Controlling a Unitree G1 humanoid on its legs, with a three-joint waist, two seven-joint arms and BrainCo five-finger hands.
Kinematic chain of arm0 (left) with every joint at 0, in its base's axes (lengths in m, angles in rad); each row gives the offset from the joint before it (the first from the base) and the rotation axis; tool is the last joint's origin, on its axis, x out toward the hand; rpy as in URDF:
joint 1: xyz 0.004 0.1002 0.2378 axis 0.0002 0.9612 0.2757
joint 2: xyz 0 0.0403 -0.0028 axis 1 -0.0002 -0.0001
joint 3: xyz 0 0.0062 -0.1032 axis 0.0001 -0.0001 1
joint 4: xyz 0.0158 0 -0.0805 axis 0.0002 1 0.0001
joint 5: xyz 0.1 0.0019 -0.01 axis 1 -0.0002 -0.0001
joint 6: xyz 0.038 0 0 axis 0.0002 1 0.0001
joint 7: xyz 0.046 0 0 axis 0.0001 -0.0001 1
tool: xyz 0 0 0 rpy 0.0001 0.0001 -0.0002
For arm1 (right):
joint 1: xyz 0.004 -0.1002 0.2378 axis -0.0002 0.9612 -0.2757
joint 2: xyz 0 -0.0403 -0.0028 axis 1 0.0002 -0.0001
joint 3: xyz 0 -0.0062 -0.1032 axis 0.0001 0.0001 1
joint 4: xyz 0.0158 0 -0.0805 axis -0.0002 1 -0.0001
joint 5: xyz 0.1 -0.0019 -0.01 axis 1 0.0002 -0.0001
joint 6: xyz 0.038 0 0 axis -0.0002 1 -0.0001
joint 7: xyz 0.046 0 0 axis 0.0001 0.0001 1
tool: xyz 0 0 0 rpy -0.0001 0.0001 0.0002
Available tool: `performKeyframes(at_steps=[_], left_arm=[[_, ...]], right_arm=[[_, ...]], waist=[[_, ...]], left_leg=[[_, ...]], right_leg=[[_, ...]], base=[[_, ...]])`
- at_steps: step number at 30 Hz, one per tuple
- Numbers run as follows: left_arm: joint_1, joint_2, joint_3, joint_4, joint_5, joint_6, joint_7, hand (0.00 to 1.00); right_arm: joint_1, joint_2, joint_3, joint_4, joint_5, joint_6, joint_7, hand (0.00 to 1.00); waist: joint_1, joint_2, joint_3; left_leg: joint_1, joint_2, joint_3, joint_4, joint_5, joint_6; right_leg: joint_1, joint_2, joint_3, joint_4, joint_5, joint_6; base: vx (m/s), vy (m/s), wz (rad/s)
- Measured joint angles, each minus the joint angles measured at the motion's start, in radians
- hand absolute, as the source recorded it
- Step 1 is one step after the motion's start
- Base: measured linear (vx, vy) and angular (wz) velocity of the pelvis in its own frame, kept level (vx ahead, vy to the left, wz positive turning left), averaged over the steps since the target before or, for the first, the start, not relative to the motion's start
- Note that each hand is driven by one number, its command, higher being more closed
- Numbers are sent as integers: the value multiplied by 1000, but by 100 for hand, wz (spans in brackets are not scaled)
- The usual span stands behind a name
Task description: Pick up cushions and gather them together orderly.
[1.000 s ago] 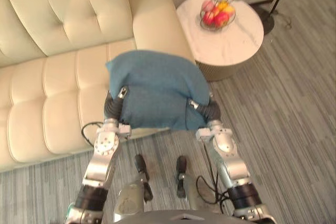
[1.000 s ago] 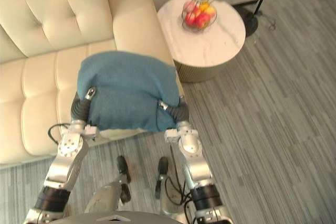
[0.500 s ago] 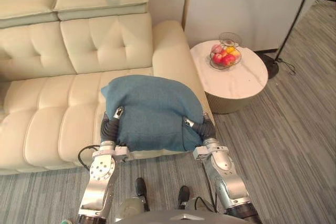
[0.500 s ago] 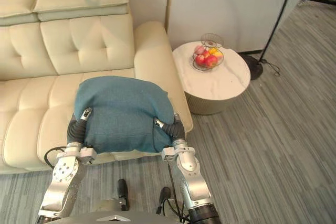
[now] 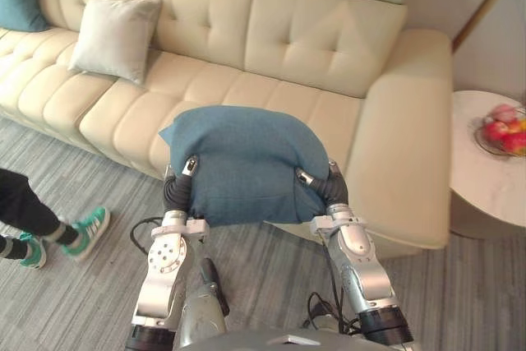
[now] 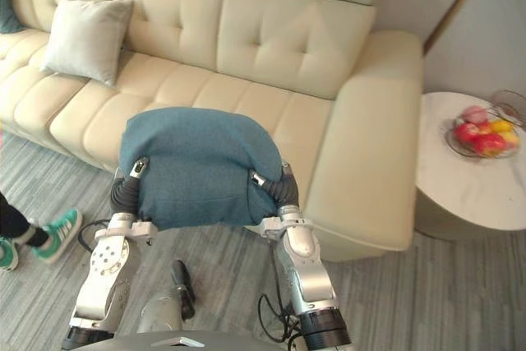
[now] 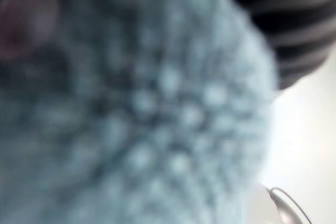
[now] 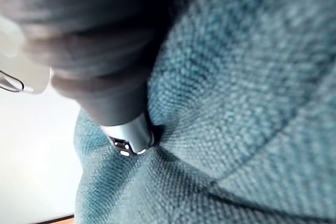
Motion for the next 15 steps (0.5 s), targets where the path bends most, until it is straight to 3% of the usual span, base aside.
performKeyframes(at_steps=[1,2,3,4,5,6,7,8,9,10,11,12,13,15], left_arm=[[-5,24,14,4,-22,-2,5,100],[-5,31,17,4,-29,-3,5,100],[-3,34,29,3,-29,-13,5,100],[-3,34,32,2,-29,-22,5,100],[-3,32,31,2,-29,-44,3,100],[-3,28,27,2,-29,-50,1,100],[-4,26,13,2,-29,-52,-1,100],[-4,26,9,2,-29,-52,0,100],[-4,28,6,2,-29,-51,0,100],[-3,31,6,4,-29,-46,0,100],[-3,32,5,6,-29,-43,0,100],[-1,36,-3,18,-29,-38,-5,100],[0,36,-16,41,-29,-34,-12,100],[3,36,-31,45,-29,-29,-22,100]], right_arm=[[-10,12,6,-1,-1,0,-2,100],[-13,24,7,0,-3,1,-1,100],[-22,38,9,0,-17,1,0,100],[-26,42,9,-1,-24,1,1,100],[-31,43,8,-1,-29,1,2,100],[-30,42,8,-1,-30,1,2,100],[-26,42,3,-1,-30,1,2,100],[-26,41,1,-1,-30,2,1,100],[-26,40,0,0,-30,3,2,100],[-25,43,1,9,-30,5,2,100],[-24,43,0,16,-29,5,2,100],[-19,43,-4,32,-28,5,4,100],[0,42,-23,34,-28,5,19,100],[20,40,-33,33,-26,5,25,100]], waist=[[-1,-35,-1],[-1,-40,-2],[9,-48,-8],[15,-46,-11],[18,-34,-20],[17,-27,-23],[13,-27,-24],[13,-27,-24],[13,-27,-24],[-13,-28,-24],[-22,-32,-23],[-37,-45,-22],[-44,-51,-22],[-55,-54,-22]], left_leg=[[-5,-40,10,58,-47,27],[-9,-51,13,86,-66,34],[-31,-65,27,191,-144,48],[-48,-61,33,237,-176,54],[-100,-53,36,355,-258,67],[-118,-52,42,398,-292,76],[-132,-64,75,451,-348,103],[-131,-66,93,461,-366,114],[-125,-69,126,465,-388,138],[-112,-84,132,455,-404,163],[-99,-95,130,442,-406,167],[-61,-125,125,399,-405,175],[4,-165,119,331,-400,177],[69,-212,116,250,-381,179]], right_leg=[[19,-30,51,-32,14,7],[30,-37,66,-41,20,5],[39,-65,94,-56,34,4],[36,-74,100,-57,37,12],[24,-97,116,-52,43,41],[14,-111,123,-39,44,40],[-35,-161,162,21,57,23],[-65,-179,179,51,71,-7],[-123,-204,201,112,85,-122],[-182,-206,241,227,25,-174],[-191,-194,261,266,-14,-160],[-200,-154,309,334,-96,-142],[-205,-81,349,398,-193,-129],[-223,-1,340,435,-273,-131]], base=[[185,336,33],[193,382,19],[108,257,-4],[110,337,-19],[107,368,-23],[127,469,-33],[108,422,-35],[95,435,-58],[96,411,-53],[105,393,-35],[142,359,-1],[159,314,13],[164,283,15],[150,206,18]])
